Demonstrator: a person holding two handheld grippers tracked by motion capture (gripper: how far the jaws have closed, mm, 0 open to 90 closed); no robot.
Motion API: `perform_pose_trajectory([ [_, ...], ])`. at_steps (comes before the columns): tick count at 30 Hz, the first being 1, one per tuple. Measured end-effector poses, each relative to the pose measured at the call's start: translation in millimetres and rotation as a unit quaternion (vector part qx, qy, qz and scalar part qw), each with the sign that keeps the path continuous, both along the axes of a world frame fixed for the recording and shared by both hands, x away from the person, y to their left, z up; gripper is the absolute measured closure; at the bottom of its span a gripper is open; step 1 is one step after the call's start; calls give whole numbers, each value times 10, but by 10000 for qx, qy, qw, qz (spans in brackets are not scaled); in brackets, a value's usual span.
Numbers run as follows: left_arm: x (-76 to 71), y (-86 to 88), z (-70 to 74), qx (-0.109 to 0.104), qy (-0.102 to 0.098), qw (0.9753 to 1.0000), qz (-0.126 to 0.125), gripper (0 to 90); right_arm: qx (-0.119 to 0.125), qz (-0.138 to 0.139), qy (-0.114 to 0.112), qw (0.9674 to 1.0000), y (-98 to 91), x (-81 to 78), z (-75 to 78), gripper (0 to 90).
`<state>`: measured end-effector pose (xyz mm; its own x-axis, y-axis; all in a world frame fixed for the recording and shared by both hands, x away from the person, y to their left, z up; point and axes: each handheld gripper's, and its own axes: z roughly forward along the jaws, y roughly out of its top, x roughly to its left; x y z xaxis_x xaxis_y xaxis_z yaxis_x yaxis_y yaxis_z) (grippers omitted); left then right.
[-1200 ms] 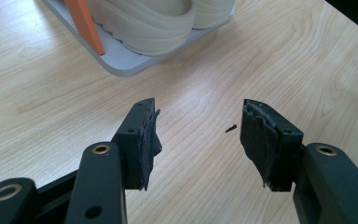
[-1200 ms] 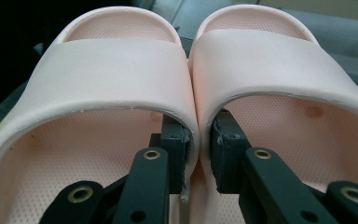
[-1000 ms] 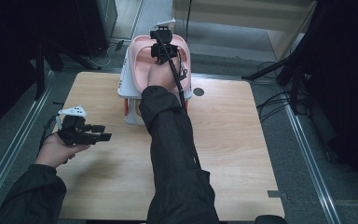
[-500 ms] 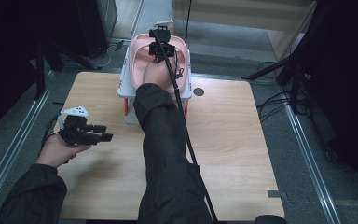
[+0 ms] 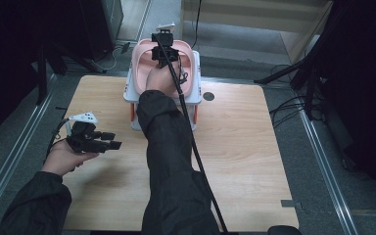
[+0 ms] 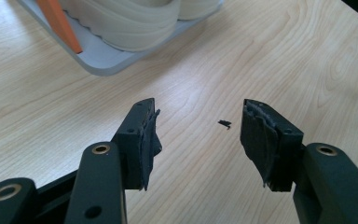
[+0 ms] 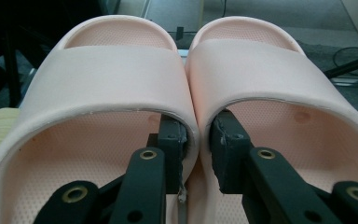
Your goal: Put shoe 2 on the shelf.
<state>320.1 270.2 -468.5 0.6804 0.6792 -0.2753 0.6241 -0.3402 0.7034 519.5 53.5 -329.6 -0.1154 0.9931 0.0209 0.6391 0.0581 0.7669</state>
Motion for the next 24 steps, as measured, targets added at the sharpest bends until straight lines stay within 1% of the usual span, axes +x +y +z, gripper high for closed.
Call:
perform_pose_trajectory([
  [2, -1, -8, -4, 39, 7, 10000, -12, 454, -2, 27, -9, 10000, -6, -1, -1, 751],
  [5, -2, -3, -1, 37, 3, 10000, -24, 453, 96, 1, -23, 10000, -37, -1, 15, 762],
  [7, 0, 2, 0, 17, 4, 10000, 5, 453, 47, -62, -144, 9999, -56, -12, 29, 760],
  [9, 4, 1, -4, 26, 7, 10000, -5, 453, -54, -13, -86, 9999, -63, 1, 17, 745],
  [13, 3, -10, -8, 55, 14, 10000, -33, 453, 41, -21, -75, 10000, -90, 7, 16, 748],
  [14, 0, -10, -7, 41, 20, 10000, -31, 453, 14, -11, -81, 10000, -85, 7, 13, 741],
  [15, -1, -10, -6, 33, 12, 10000, -17, 454, -18, 21, -73, 10000, -79, 8, 8, 716],
  [18, 2, -1, -6, 32, 12, 10000, -6, 453, 9, 94, -12, 10000, -57, 3, -12, 654],
  [23, 9, 10, -10, 54, 18, 10000, -6, 453, -101, 207, -50, 9997, -32, -31, -21, 613],
  [24, 9, 11, -10, 55, 17, 10000, -5, 453, -88, 217, -61, 9997, -37, -35, -22, 600],
])
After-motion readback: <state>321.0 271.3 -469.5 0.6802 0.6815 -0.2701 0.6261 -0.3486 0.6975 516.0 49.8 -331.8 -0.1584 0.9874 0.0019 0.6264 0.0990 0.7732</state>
